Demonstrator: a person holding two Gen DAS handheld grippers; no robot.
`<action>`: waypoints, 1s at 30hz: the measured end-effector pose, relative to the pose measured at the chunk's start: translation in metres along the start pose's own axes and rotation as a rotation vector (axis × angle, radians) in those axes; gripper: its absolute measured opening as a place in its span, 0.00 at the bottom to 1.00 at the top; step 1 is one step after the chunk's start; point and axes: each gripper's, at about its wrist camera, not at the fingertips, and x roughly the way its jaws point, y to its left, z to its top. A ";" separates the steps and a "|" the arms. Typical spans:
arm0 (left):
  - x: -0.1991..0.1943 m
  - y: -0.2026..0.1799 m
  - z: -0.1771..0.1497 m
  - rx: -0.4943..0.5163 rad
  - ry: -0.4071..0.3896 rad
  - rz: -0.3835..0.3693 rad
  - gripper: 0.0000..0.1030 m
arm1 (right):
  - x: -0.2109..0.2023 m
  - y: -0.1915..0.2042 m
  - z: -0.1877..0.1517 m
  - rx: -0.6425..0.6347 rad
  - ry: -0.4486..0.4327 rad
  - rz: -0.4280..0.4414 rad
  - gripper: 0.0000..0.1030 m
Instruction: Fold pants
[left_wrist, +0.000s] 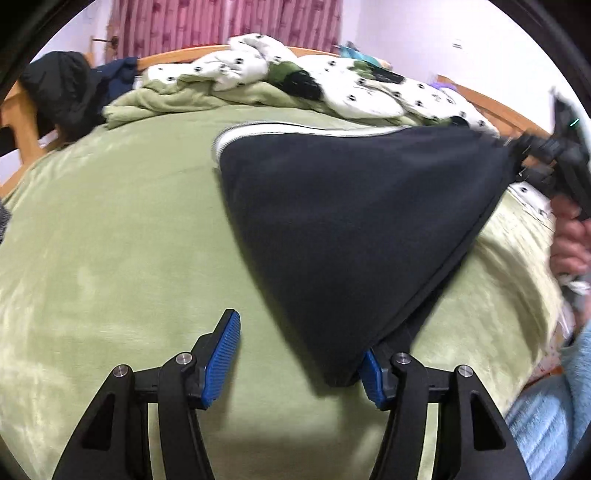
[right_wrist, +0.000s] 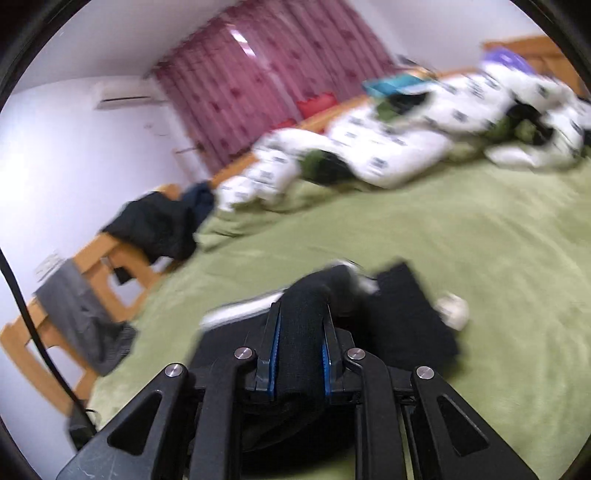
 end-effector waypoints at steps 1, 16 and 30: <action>-0.003 -0.003 -0.001 0.019 0.000 -0.016 0.53 | 0.007 -0.014 -0.007 0.020 0.023 -0.039 0.16; 0.008 -0.033 -0.003 0.158 0.036 0.030 0.47 | 0.018 -0.050 -0.032 0.097 0.062 -0.137 0.17; -0.013 -0.006 -0.018 0.043 0.065 -0.025 0.39 | 0.002 -0.018 -0.035 -0.106 0.047 -0.328 0.32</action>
